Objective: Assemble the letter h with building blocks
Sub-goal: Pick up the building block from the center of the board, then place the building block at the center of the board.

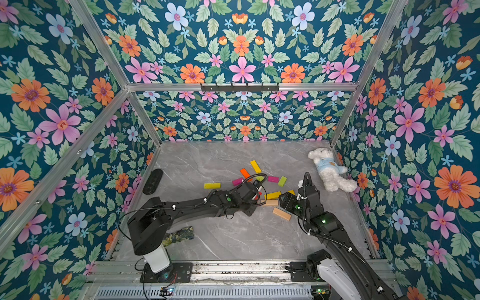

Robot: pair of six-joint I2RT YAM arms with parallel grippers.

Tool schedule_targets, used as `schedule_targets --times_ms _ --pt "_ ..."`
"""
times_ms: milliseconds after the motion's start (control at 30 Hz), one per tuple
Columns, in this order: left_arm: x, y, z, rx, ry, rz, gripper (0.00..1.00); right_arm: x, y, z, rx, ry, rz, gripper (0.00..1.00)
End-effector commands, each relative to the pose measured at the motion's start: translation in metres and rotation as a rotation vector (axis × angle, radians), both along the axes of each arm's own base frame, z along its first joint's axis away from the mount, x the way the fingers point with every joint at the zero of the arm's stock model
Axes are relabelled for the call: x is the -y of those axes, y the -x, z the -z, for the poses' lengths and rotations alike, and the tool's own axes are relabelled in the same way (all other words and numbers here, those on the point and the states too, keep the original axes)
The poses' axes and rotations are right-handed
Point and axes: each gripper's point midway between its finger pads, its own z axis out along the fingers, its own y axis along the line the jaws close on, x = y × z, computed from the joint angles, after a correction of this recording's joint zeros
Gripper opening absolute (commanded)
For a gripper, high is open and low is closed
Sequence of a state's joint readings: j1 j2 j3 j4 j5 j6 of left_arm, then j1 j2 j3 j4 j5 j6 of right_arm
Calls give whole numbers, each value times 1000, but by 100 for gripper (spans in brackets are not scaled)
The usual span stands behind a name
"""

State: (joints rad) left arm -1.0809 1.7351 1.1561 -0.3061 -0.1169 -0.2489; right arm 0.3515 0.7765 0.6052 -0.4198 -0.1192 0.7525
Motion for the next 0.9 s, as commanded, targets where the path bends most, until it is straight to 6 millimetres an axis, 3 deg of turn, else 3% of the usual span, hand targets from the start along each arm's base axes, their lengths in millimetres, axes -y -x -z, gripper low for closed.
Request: schedule_targets --times_ms 0,100,467,500,567,633,733,867 --pt "-15 14 2 28 -82 13 0 -7 -3 -5 15 -38 -17 72" --pt "-29 20 11 23 -144 18 0 -10 -3 -3 17 -49 -33 72" --pt "-32 39 67 -92 -233 59 2 -10 6 7 -28 -36 -54 72" --pt "-34 39 68 -89 -237 54 6 -10 7 7 -26 -37 -53 73" --pt "-34 39 70 -89 -232 54 24 -10 8 7 -27 -38 -53 73" --pt "-33 38 68 -80 -219 48 49 -9 9 7 -30 -40 -52 73" --pt "-33 35 57 -56 -183 36 73 -9 10 7 -29 -39 -53 74" --pt "-31 30 30 -10 -126 18 84 -8 12 8 -36 -31 -58 74"
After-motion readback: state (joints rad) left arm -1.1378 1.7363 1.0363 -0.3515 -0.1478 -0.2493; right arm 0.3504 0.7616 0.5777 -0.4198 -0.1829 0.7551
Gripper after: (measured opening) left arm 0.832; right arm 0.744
